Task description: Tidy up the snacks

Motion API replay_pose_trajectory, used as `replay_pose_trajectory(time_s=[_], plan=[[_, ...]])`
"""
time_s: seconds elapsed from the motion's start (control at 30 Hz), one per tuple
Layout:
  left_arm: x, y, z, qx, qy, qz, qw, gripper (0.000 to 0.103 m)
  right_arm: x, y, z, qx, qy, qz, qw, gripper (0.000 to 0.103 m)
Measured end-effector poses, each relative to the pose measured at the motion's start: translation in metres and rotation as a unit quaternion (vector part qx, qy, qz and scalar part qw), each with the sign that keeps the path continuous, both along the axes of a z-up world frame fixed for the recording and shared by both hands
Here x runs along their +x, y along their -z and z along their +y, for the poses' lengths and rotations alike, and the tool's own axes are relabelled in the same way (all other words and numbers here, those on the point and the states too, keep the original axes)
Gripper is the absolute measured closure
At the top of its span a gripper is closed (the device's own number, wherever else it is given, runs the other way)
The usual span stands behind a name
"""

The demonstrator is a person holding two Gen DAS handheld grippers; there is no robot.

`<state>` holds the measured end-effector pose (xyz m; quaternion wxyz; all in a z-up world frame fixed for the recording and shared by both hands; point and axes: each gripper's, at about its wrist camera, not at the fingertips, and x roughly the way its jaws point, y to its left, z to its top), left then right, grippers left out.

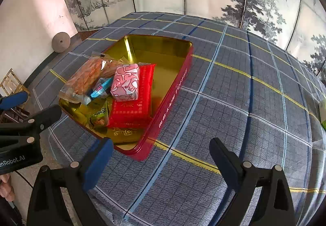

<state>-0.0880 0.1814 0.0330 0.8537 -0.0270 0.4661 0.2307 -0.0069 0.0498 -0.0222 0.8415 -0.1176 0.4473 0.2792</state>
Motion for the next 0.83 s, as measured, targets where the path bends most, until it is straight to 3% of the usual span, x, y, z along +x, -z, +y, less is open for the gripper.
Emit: replay_pose_trajectory(time_s=[0.83], plan=[[0.0021, 0.0064, 0.0047, -0.025, -0.001, 0.004, 0.9997, 0.006, -0.0007, 0.004, 0.004, -0.007, 0.001, 0.002, 1.0, 0.006]])
